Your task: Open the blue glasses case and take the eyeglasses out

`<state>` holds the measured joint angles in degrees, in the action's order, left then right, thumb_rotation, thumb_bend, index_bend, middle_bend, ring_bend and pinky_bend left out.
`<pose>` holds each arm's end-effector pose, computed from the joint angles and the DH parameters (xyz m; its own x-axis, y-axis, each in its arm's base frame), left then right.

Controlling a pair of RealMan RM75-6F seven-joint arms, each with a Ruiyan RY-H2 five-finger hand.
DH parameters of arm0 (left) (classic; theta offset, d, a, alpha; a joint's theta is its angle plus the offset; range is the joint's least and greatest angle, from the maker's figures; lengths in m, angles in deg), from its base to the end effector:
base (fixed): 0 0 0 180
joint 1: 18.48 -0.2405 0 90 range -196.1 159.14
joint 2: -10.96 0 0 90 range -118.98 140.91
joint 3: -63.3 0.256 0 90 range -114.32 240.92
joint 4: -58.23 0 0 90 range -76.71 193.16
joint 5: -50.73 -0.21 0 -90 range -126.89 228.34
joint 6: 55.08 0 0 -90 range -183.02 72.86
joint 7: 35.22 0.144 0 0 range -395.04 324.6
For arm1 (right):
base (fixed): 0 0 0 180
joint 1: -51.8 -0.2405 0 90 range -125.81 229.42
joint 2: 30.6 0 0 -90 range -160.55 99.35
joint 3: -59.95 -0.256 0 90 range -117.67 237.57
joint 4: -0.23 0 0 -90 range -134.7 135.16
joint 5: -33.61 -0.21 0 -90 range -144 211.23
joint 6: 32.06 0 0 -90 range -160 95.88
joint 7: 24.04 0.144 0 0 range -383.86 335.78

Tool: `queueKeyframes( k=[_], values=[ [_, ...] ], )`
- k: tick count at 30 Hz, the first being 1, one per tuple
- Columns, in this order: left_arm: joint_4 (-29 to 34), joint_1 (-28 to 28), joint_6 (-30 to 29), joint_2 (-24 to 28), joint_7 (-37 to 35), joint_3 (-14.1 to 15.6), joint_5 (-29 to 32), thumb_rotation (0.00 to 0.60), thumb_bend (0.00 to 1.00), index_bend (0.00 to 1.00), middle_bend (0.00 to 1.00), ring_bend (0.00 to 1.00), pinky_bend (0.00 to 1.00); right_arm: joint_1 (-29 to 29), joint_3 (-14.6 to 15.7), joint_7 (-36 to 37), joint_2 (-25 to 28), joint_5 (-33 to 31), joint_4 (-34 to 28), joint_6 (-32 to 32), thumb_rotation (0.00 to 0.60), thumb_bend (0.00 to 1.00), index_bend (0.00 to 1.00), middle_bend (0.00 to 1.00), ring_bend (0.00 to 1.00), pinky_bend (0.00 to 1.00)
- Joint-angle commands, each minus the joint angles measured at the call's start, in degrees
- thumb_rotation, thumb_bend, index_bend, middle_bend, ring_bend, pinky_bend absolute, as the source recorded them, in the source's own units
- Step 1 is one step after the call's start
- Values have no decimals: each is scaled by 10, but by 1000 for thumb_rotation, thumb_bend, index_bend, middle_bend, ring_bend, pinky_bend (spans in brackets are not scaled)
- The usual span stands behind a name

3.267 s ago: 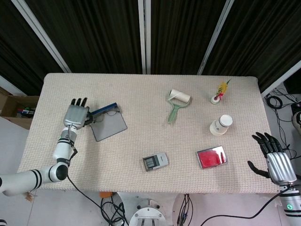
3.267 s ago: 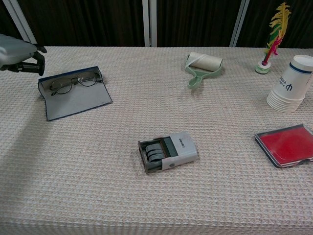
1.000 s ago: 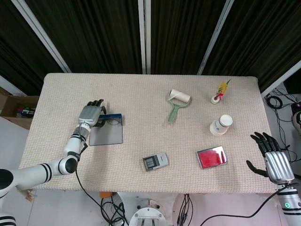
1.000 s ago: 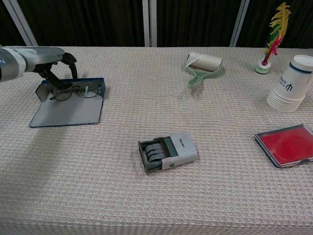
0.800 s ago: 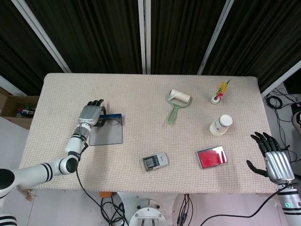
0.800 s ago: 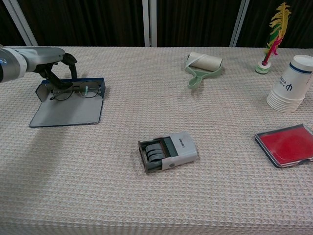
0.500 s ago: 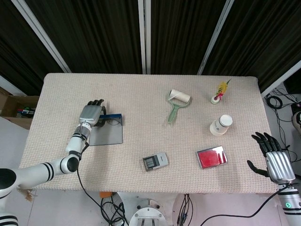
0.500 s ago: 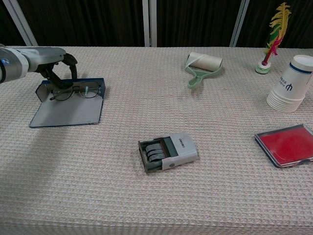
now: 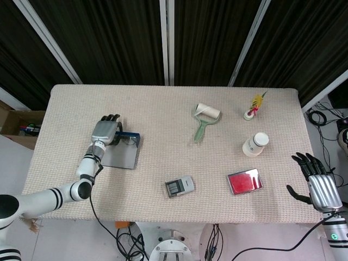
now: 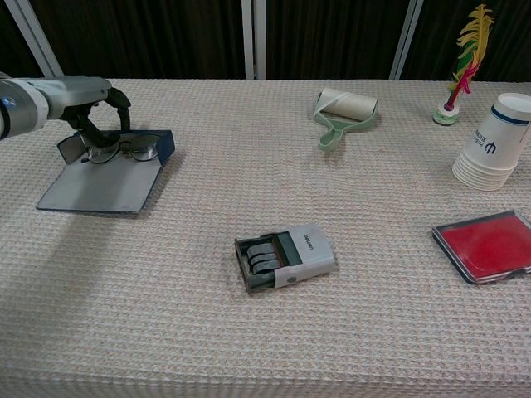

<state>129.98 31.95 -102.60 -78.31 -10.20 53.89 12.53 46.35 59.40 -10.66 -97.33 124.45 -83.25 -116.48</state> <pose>-0.1935 0.4040 -0.0053 0.4591 0.3648 0.8101 0.8845 -0.1019 -0.4554 -0.3287 -0.1775 0.1475 0.2889 -0.0613 0.9554 -0.9553 -0.0840 0.2835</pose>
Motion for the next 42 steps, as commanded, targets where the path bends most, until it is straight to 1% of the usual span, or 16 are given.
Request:
queueKeyframes(
  k=[1, 5, 7, 11, 18, 23, 28, 32, 34, 36, 39, 42],
  values=[
    [3, -13, -35, -8, -20, -1, -43, 596, 521, 500, 95, 51, 105, 0, 0, 2, 0, 1, 2, -1, 600, 199, 138, 110, 0, 107],
    [-19, -35, -93, -36, -63, 4, -123, 600, 521, 493, 97, 51, 105, 0, 0, 4, -1, 1, 4, -1, 600, 199, 138, 110, 0, 107],
    [-45, -47, -125, -59, -90, 8, -164, 600, 521, 497, 97, 51, 105, 0, 0, 4, -2, 1, 5, -1, 600, 199, 138, 110, 0, 107],
    [-105, -64, -174, -109, -141, 6, -219, 600, 521, 501, 111, 51, 105, -1, 0, 3, -2, 3, 3, -1, 600, 199, 138, 110, 0, 107],
    [-200, -75, -219, -182, -183, -3, -266, 600, 521, 496, 112, 51, 107, 0, 1, -1, 1, 2, -1, -1, 600, 199, 138, 110, 0, 107],
    [-285, -75, -245, -241, -193, -11, -291, 600, 520, 486, 113, 51, 108, 1, 1, -3, 2, 1, -3, -2, 600, 199, 138, 110, 0, 107],
    [-357, -68, -251, -290, -209, -32, -298, 600, 521, 472, 115, 51, 110, 1, 1, -4, 2, 1, -4, -1, 600, 199, 138, 110, 0, 107],
    [-407, -57, -255, -318, -219, -51, -300, 600, 519, 469, 118, 51, 112, 1, 1, -3, 2, 0, -4, 0, 600, 199, 138, 110, 0, 107],
    [-428, -52, -246, -329, -229, -60, -297, 600, 521, 465, 118, 51, 112, 1, 1, -2, 2, -2, -3, 0, 600, 199, 138, 110, 0, 107],
    [-440, -47, -225, -334, -231, -67, -292, 600, 522, 461, 118, 51, 111, 2, 0, -1, 2, -3, -2, 1, 600, 199, 138, 110, 0, 107],
    [-441, -43, -195, -329, -221, -72, -289, 600, 518, 434, 112, 51, 108, 2, 0, 1, 2, -4, -1, 1, 600, 199, 138, 110, 0, 107],
    [-426, -41, -169, -317, -212, -79, -283, 600, 511, 343, 95, 51, 106, 1, 0, 2, 1, -4, 1, 3, 600, 199, 138, 110, 0, 107]
  ],
)
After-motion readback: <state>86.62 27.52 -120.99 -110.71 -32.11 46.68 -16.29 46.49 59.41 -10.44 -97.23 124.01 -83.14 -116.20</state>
